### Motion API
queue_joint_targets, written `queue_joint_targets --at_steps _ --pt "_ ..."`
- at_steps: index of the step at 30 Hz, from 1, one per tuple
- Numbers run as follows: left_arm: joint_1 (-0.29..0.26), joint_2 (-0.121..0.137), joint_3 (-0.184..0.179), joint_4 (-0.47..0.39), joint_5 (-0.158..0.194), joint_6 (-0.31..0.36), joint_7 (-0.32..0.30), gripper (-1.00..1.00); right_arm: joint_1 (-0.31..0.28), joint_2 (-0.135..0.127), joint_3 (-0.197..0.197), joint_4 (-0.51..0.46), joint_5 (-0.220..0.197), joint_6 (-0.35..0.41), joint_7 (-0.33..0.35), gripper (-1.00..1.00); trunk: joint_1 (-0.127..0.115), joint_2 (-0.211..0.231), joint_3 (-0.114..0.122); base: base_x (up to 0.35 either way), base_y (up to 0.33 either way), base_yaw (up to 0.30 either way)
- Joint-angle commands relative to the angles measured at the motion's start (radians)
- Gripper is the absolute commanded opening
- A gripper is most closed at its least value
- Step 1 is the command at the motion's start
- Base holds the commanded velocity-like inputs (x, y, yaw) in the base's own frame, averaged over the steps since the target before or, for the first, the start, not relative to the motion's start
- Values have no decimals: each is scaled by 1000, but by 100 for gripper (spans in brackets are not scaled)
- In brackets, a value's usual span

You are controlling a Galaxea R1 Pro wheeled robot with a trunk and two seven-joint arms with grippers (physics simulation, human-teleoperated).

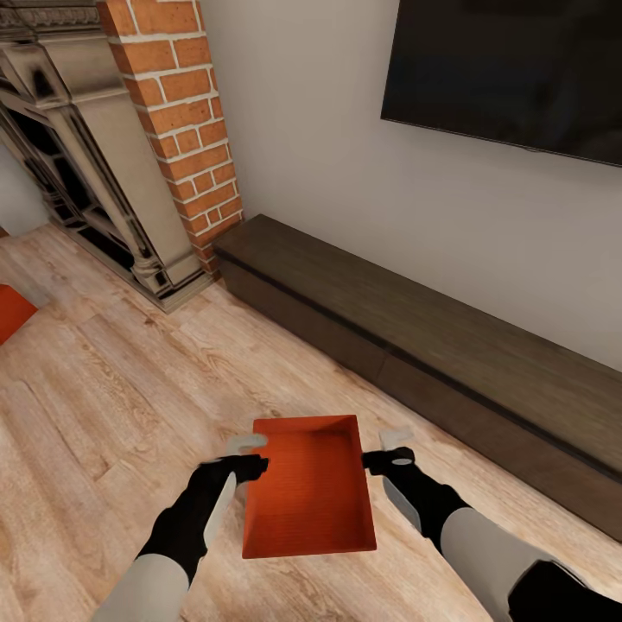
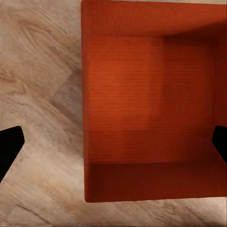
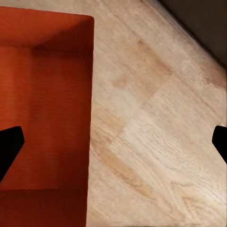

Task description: Move the two storage containers from the living room to the garage. In the garage, place one container on the floor and stack the other container on top of it (either order is fine).

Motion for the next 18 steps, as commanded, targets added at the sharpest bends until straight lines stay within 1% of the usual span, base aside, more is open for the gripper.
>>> queue_joint_targets --at_steps 1,2,3,4,6,7,9,10,11,12,14,17,18 --pt "-5 -2 0 8 -2 6 35 100 -1 3 8 21 -24 -22 -10 100 0 0 -1 0 0 0" --pt "-7 -3 0 11 -4 6 46 100 -1 5 8 33 -34 -35 -11 100 0 0 -1 0 0 0" --pt "-9 -5 0 18 -6 7 61 100 -2 8 8 55 -52 -56 -12 100 0 0 -1 0 0 0" --pt "-10 -6 0 22 -7 6 66 100 -2 10 8 63 -60 -63 -13 100 0 0 -1 0 0 0" --pt "-12 -7 -1 50 -9 1 78 100 -2 25 9 91 -79 -77 -18 100 0 0 -1 0 0 0" --pt "-12 -7 -1 59 -10 0 80 100 -2 30 10 96 -82 -79 -18 100 0 0 -1 0 0 0" --pt "-20 -6 -2 102 -13 -4 84 100 -2 51 11 128 -88 -84 -21 100 0 0 -1 0 0 0" --pt "-25 -5 -2 114 -14 -5 84 100 -2 56 11 138 -89 -87 -21 100 0 0 -1 0 0 0" --pt "-36 -4 -2 143 -14 -6 85 100 -2 70 11 158 -90 -92 -22 100 0 0 -1 0 0 0" --pt "-43 -3 -2 159 -14 -7 85 100 -2 77 11 166 -90 -94 -22 100 0 0 -1 0 0 0" --pt "-68 0 -1 221 -13 -32 87 100 -2 100 12 186 -90 -101 -22 100 0 0 -1 0 0 0" --pt "-86 0 0 263 -12 -78 91 100 -2 111 13 193 -89 -99 -22 100 0 0 -1 0 0 0" --pt "-87 0 0 266 -12 -83 92 100 -2 111 13 193 -88 -96 -22 100 0 0 -1 0 0 0"
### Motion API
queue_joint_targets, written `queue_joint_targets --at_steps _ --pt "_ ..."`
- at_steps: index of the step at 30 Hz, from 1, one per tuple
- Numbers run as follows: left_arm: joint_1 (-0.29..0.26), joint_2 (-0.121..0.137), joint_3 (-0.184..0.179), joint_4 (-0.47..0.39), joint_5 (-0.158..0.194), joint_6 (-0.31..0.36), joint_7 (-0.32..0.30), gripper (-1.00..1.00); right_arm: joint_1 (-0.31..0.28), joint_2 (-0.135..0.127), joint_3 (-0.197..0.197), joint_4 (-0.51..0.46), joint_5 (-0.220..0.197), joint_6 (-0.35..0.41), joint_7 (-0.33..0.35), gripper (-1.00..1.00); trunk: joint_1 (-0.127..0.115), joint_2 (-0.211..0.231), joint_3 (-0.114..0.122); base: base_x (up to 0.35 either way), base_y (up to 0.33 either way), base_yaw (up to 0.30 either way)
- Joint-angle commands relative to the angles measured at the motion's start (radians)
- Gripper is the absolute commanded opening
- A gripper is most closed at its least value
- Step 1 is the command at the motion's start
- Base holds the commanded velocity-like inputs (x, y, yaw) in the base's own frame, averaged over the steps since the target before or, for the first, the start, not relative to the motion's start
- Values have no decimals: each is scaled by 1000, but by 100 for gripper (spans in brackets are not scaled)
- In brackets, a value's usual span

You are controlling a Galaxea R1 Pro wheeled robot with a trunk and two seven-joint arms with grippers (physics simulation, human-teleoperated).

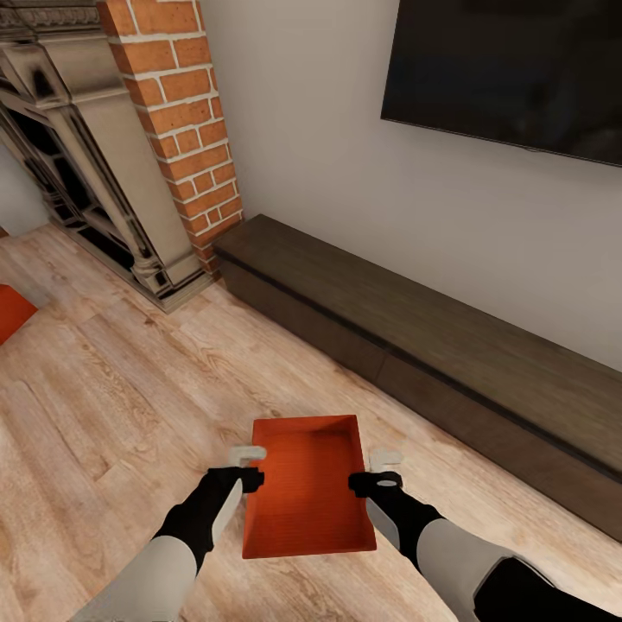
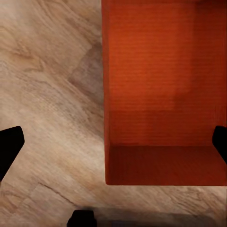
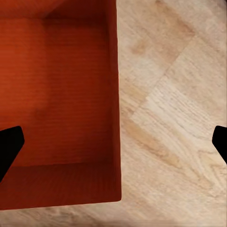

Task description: Move the two storage containers from the living room to the garage. In the garage, place one container on the floor and stack the other container on top of it (either order is fine).

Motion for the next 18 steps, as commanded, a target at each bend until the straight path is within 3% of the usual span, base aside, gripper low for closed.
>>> queue_joint_targets --at_steps 1,2,3,5,18 --pt "-3 -2 1 3 2 -2 4 100 -1 0 8 -4 -3 16 -8 100 0 0 -1 0 0 0" --pt "-12 -4 2 6 4 1 4 100 -11 0 9 -6 -2 60 -12 100 0 0 -1 0 0 0" --pt "-27 -5 3 6 5 48 2 100 -26 0 10 -12 -1 131 -14 100 0 0 -1 0 0 0" --pt "-32 -6 3 5 5 67 2 100 -30 0 10 -17 -1 153 -15 100 0 0 -1 0 0 0" --pt "-36 -5 8 5 7 110 6 100 -34 -4 10 -22 -1 171 -16 100 0 0 -1 0 0 0"
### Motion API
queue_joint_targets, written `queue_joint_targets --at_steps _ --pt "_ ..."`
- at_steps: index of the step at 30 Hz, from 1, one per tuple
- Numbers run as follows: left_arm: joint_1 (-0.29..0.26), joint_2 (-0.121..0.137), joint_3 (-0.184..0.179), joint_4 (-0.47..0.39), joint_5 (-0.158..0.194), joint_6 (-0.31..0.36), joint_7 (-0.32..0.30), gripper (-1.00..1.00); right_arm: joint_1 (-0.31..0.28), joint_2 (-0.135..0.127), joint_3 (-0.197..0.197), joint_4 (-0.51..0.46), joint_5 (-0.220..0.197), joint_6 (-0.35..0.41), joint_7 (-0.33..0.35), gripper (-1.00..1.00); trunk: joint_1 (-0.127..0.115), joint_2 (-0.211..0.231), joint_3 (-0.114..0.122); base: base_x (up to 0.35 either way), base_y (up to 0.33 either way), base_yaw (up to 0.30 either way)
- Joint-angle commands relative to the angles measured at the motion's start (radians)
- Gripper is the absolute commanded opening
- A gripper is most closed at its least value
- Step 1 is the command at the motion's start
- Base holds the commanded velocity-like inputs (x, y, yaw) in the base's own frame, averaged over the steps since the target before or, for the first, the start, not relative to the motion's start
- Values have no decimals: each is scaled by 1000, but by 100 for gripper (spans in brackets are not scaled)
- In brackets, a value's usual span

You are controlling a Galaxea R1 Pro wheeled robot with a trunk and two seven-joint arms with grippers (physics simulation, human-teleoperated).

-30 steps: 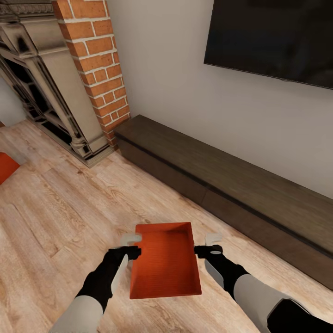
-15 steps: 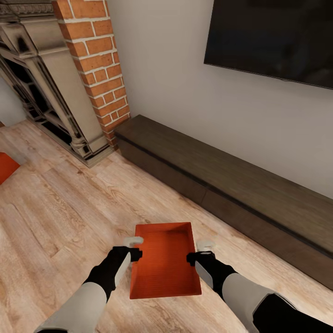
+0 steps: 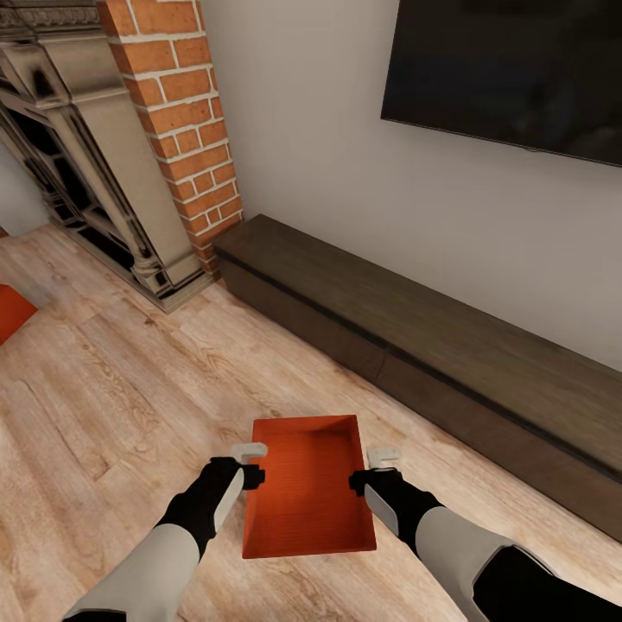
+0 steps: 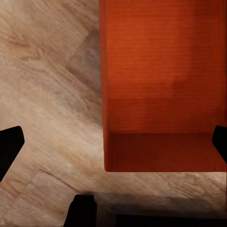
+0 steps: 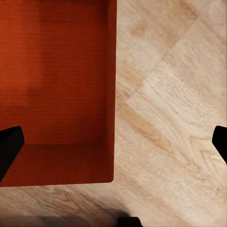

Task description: Move the two storage containers from the living room to the garage. In the garage, place one container on the floor and stack the other container on top of it (either order is fine).

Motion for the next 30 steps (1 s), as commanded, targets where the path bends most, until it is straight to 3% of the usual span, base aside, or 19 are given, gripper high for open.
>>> queue_joint_targets --at_steps 1,14,30 --pt "0 -1 1 -2 2 5 4 100 0 -1 8 -2 -7 6 -7 100 0 0 -1 0 0 0" --pt "0 -15 6 -54 4 5 3 100 0 -4 8 -14 -7 6 -6 100 0 0 -1 0 0 0" --pt "0 -15 5 -56 5 6 3 100 0 -4 8 -16 -7 6 -6 100 57 -105 -48 0 0 0"
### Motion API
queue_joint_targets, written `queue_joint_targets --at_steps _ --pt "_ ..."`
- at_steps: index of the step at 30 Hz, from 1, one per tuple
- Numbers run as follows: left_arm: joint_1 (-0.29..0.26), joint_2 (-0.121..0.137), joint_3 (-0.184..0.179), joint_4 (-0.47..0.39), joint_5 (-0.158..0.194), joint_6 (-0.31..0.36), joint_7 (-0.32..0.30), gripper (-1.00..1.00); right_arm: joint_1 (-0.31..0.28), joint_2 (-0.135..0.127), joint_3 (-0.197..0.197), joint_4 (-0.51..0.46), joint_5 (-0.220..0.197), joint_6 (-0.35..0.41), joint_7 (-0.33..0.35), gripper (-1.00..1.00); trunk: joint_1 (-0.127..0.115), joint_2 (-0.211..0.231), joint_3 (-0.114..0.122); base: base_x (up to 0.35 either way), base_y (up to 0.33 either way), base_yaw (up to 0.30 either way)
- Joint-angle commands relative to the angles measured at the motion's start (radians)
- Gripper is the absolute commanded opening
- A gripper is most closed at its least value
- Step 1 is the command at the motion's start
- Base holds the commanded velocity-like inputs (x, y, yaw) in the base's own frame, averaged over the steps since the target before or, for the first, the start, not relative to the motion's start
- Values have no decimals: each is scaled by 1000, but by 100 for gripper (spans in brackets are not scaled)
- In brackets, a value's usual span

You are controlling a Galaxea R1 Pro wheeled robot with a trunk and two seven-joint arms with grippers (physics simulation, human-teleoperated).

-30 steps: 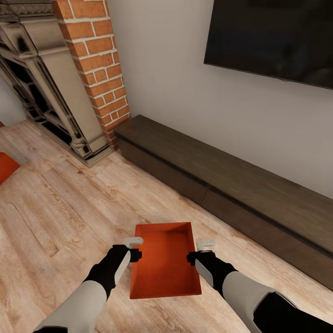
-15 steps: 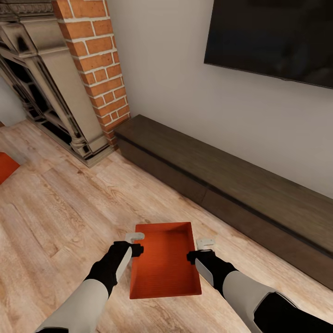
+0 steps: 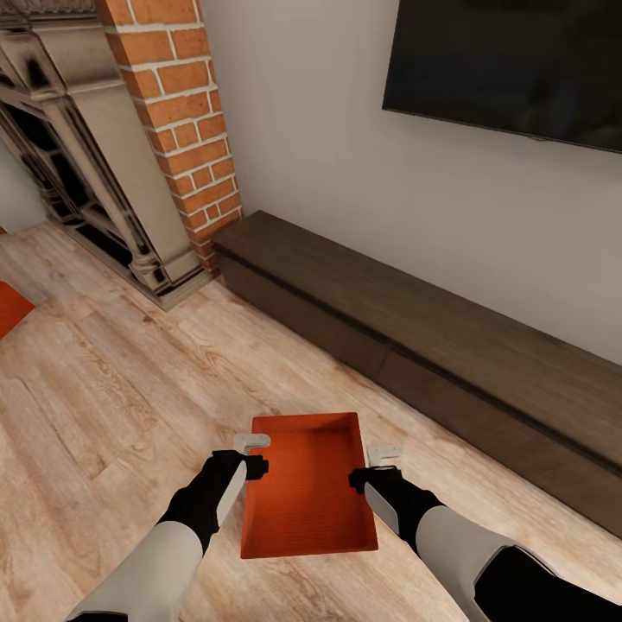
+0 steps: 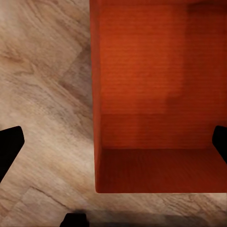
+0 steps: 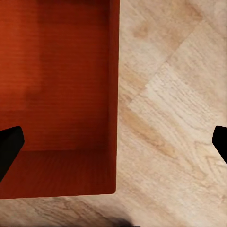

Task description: Move the two storage containers from the living room to the garage. In the garage, place one container on the floor and stack the other container on top of it (either order is fine).

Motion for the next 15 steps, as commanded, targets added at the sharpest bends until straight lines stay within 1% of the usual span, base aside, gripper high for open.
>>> queue_joint_targets --at_steps 1,5,15 --pt "0 -1 1 -1 3 5 4 100 0 -1 8 -2 -7 6 -7 100 0 0 -1 0 0 0" --pt "0 0 1 -2 2 4 4 100 0 -1 8 -2 -7 5 -7 100 0 0 -1 0 0 0" --pt "0 1 1 -2 3 5 4 100 0 -1 8 -2 -7 4 -7 100 38 -70 -32 0 0 0"
